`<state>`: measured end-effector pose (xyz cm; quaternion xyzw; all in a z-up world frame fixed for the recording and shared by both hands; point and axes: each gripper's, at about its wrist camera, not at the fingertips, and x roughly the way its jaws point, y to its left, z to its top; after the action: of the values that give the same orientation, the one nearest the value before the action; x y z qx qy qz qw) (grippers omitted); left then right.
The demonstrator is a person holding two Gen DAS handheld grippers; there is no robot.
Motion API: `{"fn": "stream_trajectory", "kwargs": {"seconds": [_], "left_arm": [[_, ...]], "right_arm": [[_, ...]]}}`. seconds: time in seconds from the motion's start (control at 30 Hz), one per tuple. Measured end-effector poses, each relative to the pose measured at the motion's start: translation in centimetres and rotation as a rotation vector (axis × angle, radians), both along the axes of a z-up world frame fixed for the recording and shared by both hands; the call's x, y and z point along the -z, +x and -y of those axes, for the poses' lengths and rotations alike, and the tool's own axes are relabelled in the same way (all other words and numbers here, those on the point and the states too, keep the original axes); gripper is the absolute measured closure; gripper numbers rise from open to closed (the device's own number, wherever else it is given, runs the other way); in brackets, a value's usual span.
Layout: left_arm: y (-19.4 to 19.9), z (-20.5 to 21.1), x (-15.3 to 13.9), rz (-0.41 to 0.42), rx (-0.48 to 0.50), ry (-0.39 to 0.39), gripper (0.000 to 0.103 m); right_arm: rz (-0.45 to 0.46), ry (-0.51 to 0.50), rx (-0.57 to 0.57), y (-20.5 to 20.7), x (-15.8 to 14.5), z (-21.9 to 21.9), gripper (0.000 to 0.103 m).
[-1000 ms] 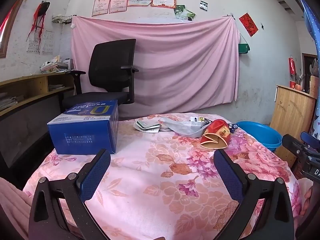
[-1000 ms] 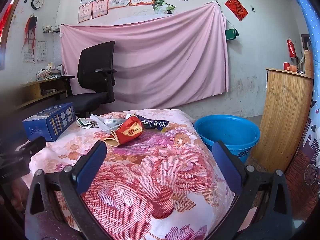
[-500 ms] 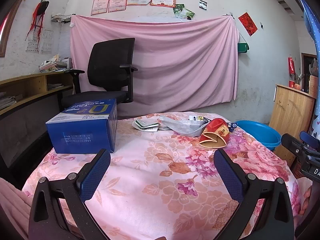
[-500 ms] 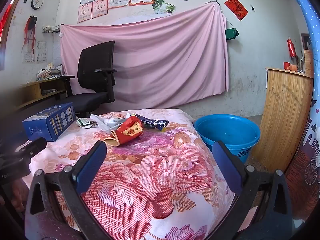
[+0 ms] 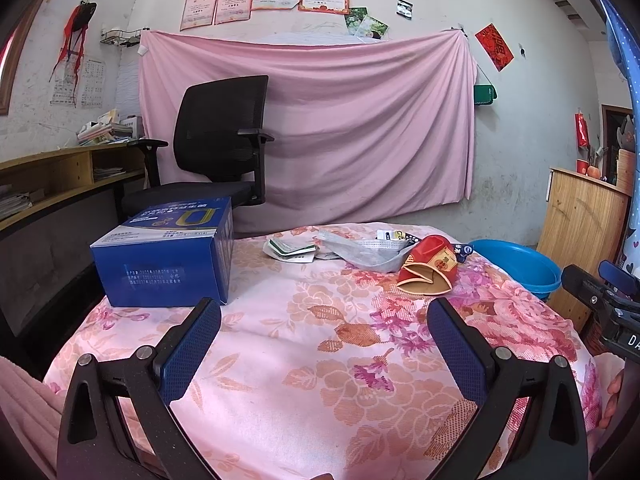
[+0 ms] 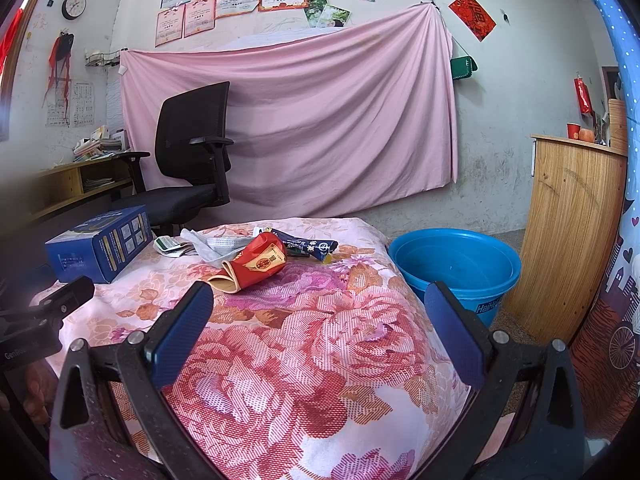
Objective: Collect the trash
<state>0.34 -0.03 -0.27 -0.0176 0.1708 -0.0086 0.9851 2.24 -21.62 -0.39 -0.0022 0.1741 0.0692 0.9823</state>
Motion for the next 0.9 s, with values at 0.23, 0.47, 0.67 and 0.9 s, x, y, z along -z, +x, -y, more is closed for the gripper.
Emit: {"fn": "stream_trajectory", "kwargs": {"seconds": [0.23,0.47,0.67,0.9], "left_arm": [[0.05,0.07,0.05,0.0,0.0,0.001,0.002],[0.02,0.44,0.26,-0.002,0.003,0.006,0.002],[0.05,0.61,0.4,-0.002,0.006,0.004,0.002],[0.05,0.62,0.41,-0.002,0.006,0.005,0.002]], "right_arm": [[0.0,0.0,-0.001,-0.01,-0.02,0.01,0.0],[-0.001,0.0,0.0,-0.01,-0.04,0.02,0.0],[-0.001,0.001,0.0,-0.02,-0.04,0.03,0.0],[-0.002,0.001,0.0,-0.02,-0.09,0.04,0.0]]}}
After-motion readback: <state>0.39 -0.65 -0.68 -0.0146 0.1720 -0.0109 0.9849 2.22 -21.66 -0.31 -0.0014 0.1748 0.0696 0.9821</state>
